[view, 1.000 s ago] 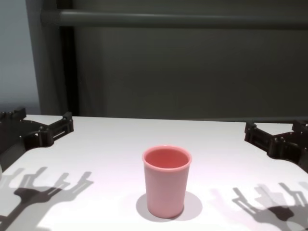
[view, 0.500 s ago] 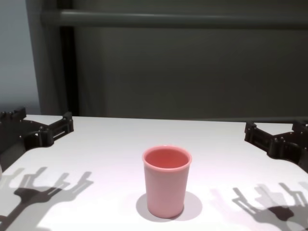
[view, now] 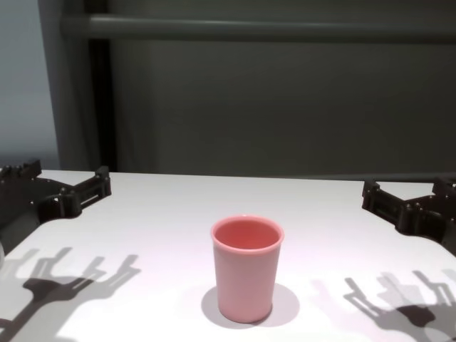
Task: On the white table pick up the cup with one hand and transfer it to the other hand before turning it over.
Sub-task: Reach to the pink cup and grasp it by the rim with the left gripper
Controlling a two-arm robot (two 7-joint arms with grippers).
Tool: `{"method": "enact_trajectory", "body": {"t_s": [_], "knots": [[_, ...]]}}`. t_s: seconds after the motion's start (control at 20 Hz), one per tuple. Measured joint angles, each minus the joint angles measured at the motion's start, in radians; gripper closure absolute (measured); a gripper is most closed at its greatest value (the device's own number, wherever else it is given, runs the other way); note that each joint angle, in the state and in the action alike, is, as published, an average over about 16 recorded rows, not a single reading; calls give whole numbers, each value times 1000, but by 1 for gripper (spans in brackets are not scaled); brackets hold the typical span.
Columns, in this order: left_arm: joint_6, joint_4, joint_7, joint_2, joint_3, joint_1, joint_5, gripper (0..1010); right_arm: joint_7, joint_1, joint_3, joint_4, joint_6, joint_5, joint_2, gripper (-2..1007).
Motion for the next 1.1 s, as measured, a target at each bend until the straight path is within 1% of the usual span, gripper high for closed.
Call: {"method": "enact_trajectory", "body": {"t_s": [0.15,0.3,0.5,0.75,1.1], "knots": [[0,-7,-20,6,-2,-1,4,9,0,0,0,0,0,0,0,3],[3,-19,-49,18,-3,-4,13,9,0,0,0,0,0,0,0,3],[15,-42,-98,46,-1,-13,28,9,0,0,0,0,0,0,0,3],[43,-78,-164,94,6,-32,47,9,0,0,0,0,0,0,0,3],[96,-126,-259,179,27,-76,68,9,0,0,0,0,0,0,0,3]]}}
